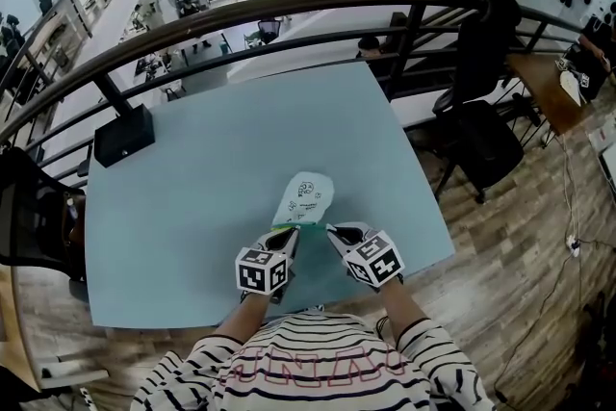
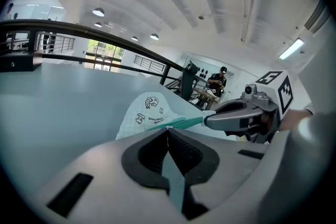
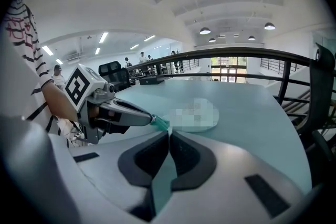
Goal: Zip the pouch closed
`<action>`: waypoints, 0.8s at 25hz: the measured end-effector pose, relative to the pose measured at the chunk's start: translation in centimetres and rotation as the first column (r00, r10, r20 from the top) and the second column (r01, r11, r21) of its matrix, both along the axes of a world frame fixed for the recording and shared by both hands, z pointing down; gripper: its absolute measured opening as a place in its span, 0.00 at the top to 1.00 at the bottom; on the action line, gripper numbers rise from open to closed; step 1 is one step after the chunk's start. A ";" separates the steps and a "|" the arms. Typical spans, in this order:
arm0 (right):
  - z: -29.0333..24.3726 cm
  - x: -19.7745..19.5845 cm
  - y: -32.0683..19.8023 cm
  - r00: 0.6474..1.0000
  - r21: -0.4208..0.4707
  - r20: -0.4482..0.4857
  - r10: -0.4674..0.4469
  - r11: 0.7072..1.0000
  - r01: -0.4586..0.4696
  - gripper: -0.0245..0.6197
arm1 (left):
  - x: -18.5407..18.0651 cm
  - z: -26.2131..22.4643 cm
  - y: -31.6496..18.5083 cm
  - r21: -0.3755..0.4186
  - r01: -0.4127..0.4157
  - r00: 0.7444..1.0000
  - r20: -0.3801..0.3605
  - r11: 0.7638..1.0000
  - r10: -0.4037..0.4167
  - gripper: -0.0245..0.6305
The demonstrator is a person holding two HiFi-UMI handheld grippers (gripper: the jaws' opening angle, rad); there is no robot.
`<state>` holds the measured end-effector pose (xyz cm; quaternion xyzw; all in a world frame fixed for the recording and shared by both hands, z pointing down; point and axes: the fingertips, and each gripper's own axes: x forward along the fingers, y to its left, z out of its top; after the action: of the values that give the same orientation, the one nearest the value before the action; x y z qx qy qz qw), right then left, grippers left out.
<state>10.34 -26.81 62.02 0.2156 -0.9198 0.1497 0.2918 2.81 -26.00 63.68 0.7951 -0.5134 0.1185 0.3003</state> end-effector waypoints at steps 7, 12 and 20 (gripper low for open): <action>0.6 1.6 -0.2 0.999 -0.018 0.000 0.055 0.998 -0.055 0.91 | -2.7 0.9 0.0 -0.034 0.085 0.995 0.058 0.996 -0.083 0.92; 1.0 2.2 -0.2 0.996 -0.026 0.000 0.088 0.996 -0.088 0.91 | -4.4 1.3 -0.2 -0.039 0.132 0.989 0.073 0.990 -0.129 0.92; 1.4 2.0 0.3 0.994 -0.045 0.010 0.110 0.993 -0.110 0.91 | -6.1 1.1 -0.8 -0.024 0.145 0.984 0.104 0.989 -0.142 0.92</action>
<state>12.34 -26.47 63.44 0.2585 -0.9047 0.1873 0.2821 -3.34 -26.84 64.75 0.7443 -0.5819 0.1449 0.2939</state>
